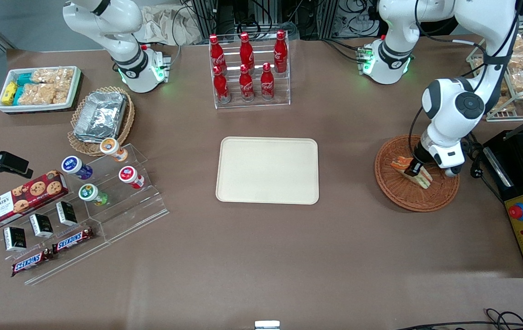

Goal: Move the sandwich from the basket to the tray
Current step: 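Lower the left gripper onto the wrapped sandwich in the basket, then close the left gripper on the sandwich, then lift the sandwich and carry it toward the cream tray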

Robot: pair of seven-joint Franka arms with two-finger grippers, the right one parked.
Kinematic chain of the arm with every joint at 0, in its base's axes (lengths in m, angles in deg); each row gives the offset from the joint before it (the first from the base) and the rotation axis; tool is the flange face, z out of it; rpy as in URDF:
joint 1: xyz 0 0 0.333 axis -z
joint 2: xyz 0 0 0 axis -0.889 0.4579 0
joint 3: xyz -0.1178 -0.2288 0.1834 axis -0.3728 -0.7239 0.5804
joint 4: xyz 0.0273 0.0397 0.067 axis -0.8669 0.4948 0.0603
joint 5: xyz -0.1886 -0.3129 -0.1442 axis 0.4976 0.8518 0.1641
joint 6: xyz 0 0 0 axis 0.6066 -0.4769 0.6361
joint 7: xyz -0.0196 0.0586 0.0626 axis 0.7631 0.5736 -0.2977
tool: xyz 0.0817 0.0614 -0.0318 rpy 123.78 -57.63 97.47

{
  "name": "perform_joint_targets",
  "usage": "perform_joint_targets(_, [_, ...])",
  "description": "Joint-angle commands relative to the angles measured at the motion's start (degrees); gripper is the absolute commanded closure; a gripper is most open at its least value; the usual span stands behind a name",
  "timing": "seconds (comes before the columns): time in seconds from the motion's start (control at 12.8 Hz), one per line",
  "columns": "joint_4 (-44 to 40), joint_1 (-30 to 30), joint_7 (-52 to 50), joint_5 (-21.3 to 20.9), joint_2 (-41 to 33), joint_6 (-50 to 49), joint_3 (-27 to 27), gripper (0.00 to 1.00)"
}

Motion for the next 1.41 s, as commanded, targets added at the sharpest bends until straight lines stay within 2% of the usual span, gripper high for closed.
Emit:
perform_joint_targets(0.0, [0.2,0.1,-0.3,0.1,-1.4,0.6,-0.4,1.0])
perform_joint_targets(0.47, [-6.2,0.1,7.0,-0.8,-12.1,-17.6,-5.5,1.0])
perform_joint_targets(0.55, [-10.2,0.1,7.0,-0.8,-12.5,-23.3,-7.2,1.0])
perform_joint_targets(0.78, [-32.8,0.0,7.3,-0.6,-9.8,-51.0,-12.4,1.0])
perform_joint_targets(0.86, [-38.8,0.0,7.2,0.1,-8.9,-56.0,-14.5,1.0])
perform_joint_targets(1.02, [-45.2,0.1,7.5,0.3,-8.7,-58.3,-19.6,1.0])
perform_joint_targets(1.18, [-47.0,0.3,11.3,3.6,-8.6,-58.3,-25.3,1.0])
perform_joint_targets(1.33, [-47.0,0.3,17.8,4.5,-7.0,-57.4,-30.5,1.0])
